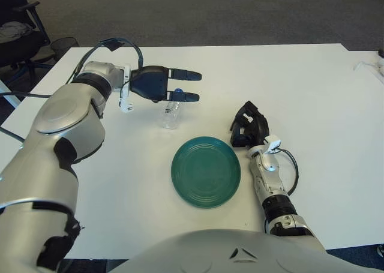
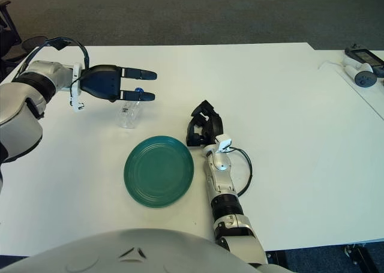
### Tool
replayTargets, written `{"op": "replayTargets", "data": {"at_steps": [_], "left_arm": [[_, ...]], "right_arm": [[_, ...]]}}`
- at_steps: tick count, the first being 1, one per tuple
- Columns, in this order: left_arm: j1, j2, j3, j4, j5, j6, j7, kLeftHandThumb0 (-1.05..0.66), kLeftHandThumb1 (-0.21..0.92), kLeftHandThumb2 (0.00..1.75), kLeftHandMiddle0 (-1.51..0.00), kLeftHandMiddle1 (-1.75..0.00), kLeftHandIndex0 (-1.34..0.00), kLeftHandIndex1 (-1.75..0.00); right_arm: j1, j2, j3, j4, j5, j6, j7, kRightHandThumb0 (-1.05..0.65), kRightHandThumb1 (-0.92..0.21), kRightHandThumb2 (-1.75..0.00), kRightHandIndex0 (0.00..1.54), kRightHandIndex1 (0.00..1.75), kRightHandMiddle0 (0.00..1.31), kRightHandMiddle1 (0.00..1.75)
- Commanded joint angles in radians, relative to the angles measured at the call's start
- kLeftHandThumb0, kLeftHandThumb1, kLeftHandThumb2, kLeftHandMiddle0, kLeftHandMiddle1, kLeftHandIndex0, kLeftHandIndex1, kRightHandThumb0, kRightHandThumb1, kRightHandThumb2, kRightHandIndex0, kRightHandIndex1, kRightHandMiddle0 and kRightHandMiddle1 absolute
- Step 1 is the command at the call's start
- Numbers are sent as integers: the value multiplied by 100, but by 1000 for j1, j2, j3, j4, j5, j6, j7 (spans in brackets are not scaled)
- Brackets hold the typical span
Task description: Put the bottle into the plate.
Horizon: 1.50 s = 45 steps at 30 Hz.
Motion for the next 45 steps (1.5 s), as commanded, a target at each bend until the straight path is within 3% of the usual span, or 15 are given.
{"op": "replayTargets", "data": {"at_steps": [1,12,22,32,45], "left_arm": [[-4,-14,-9,13,-28,-4,11,-66,43,82,0,0,0,-8],[-12,-28,-28,22,-41,-3,-9,-65,40,87,0,0,0,-10],[-10,-38,-27,32,-70,6,-47,-74,52,73,-3,-1,0,-21],[-2,-55,-30,47,-90,-24,-80,-71,48,74,-10,-4,0,-43],[-4,-61,-49,60,-97,-25,-94,-67,45,78,-12,-4,0,-45]], "right_arm": [[157,36,-16,122,26,116,0,0,-5,-162,82,174,57,175],[163,35,-26,120,41,105,25,0,-5,-163,82,174,57,175],[173,32,-24,95,46,129,17,0,-5,-163,82,174,58,175],[189,24,-28,53,57,155,23,0,-4,-163,82,173,58,175],[214,18,-25,11,60,171,29,0,-5,-162,83,171,57,175]]}}
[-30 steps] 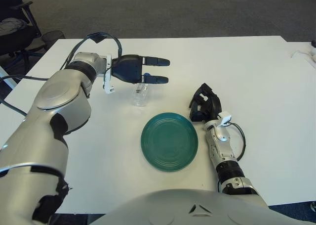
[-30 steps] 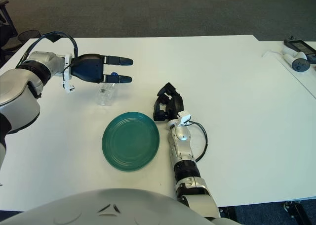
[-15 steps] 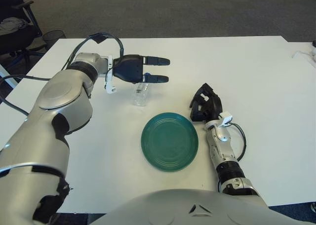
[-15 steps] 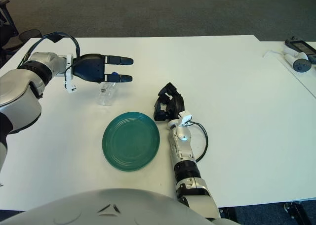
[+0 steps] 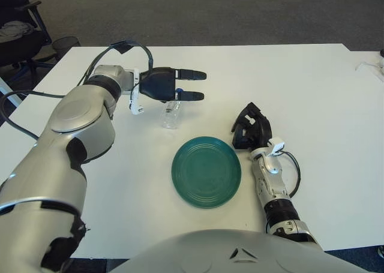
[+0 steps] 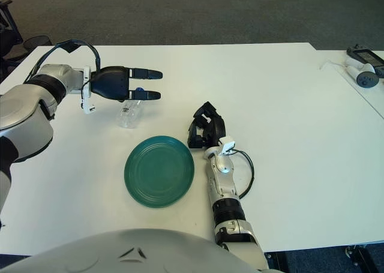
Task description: Put the bottle into the plate.
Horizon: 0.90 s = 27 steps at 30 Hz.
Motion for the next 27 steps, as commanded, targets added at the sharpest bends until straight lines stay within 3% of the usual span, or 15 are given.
{"op": "replayTargets", "data": {"at_steps": [1,18,27], "left_arm": [[-4,-4,-15,9,-9,-3,-14,-67,45,79,-12,-4,0,-46],[-28,7,-70,17,7,7,-52,-71,46,77,-15,-5,0,-51],[-35,16,-80,17,0,-21,-69,-64,38,86,-19,-7,0,-56]], "right_arm": [[164,18,-18,94,23,125,-5,0,-5,-162,83,171,57,175],[166,8,-18,102,19,135,32,0,-5,-161,84,169,57,175],[161,7,-21,117,13,135,35,0,1,-169,87,173,62,175]]}}
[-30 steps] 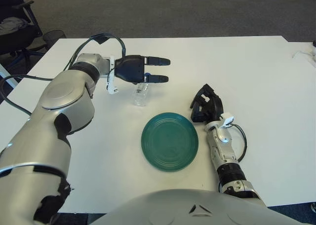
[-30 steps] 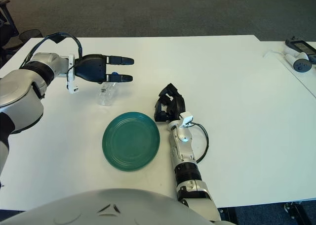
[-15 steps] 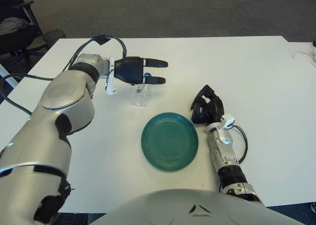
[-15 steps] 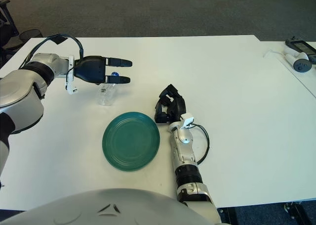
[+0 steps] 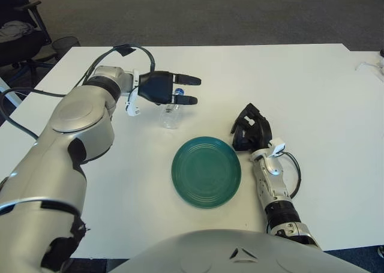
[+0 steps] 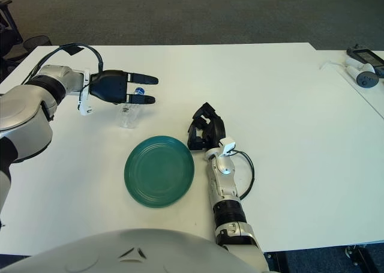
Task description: Put the bottle into the plate.
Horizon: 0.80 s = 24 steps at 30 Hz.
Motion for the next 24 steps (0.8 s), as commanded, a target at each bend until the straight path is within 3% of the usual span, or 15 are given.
{"op": "replayTargets", "data": {"at_steps": [1,6,13,24], "left_arm": [[-35,13,-12,9,-1,-20,-15,-63,38,86,-19,-7,0,-57],[-36,15,-18,9,1,-25,-26,-62,35,89,-20,-7,0,-60],[-36,11,-25,11,2,-19,-44,-62,34,90,-20,-7,0,-62],[-22,0,-39,15,6,-10,-52,-63,35,90,-20,-6,0,-59]], "right_arm": [[152,8,-16,130,12,122,-10,0,3,-171,88,174,64,173],[151,9,-17,131,12,128,-12,0,7,-174,91,174,70,168],[150,9,-18,133,13,126,-10,0,1,-168,87,171,62,174],[154,8,-16,133,12,121,-6,0,0,-167,86,173,61,175]]}}
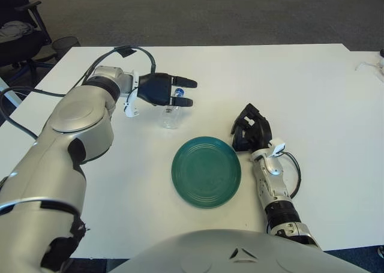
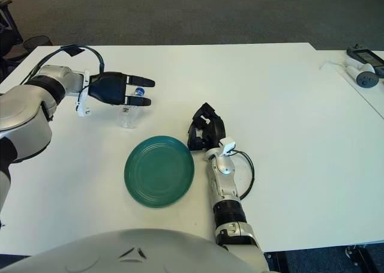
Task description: Put the bottle into the plate.
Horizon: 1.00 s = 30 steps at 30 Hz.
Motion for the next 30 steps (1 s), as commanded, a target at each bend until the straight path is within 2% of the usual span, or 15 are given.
{"op": "replayTargets", "data": {"at_steps": [1,14,30], "left_arm": [[-19,-3,-15,14,7,7,-12,-63,36,90,-19,-6,0,-57],[0,-25,-49,22,17,40,-70,-76,51,74,-9,0,0,-35],[73,-73,-43,44,-10,98,-121,-75,52,72,-8,-1,0,-27]], "right_arm": [[154,8,-16,133,12,120,-6,0,-1,-166,86,172,60,175],[165,17,-19,110,17,123,-16,0,-3,-163,84,171,59,175],[169,16,-24,115,27,108,6,0,-2,-165,84,172,60,175]]}}
